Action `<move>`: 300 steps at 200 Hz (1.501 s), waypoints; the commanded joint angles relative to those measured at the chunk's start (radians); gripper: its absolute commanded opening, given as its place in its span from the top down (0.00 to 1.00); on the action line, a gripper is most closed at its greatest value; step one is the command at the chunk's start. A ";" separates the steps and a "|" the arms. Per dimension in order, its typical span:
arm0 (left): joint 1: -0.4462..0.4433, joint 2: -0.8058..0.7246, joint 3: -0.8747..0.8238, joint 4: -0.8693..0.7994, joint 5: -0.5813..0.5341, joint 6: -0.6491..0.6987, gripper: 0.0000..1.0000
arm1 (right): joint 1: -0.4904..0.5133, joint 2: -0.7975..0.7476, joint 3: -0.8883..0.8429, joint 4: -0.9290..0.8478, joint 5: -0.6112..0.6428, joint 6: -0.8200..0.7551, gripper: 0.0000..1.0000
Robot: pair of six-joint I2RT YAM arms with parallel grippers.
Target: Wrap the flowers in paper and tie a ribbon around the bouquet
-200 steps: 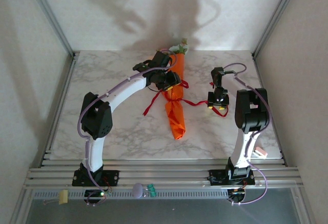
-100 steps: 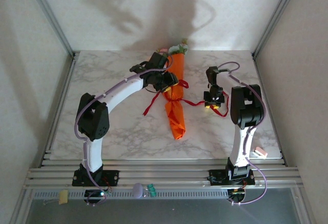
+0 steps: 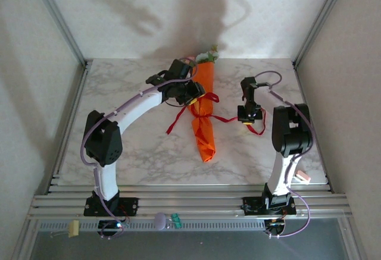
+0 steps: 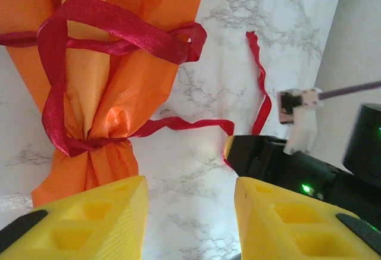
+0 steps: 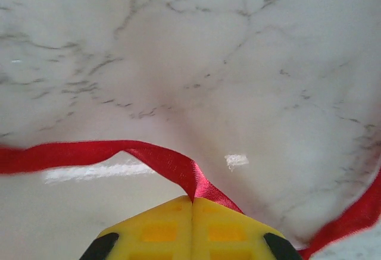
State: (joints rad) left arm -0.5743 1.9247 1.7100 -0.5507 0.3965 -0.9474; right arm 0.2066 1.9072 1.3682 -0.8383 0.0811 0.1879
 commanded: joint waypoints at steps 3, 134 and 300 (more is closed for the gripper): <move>0.007 -0.032 -0.008 0.017 0.009 -0.011 0.58 | 0.012 -0.099 -0.041 0.077 0.010 -0.032 1.00; 0.038 -0.074 -0.101 0.087 0.016 0.012 0.55 | 0.245 -0.414 -0.128 0.159 -0.361 -0.001 1.00; 0.057 0.031 -0.042 0.178 0.193 -0.097 0.44 | 0.229 -0.252 0.070 0.282 -0.607 -0.187 1.00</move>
State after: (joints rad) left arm -0.5133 1.9327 1.6146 -0.3367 0.5571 -1.0229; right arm 0.4465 1.6833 1.4345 -0.5713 -0.4778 0.0910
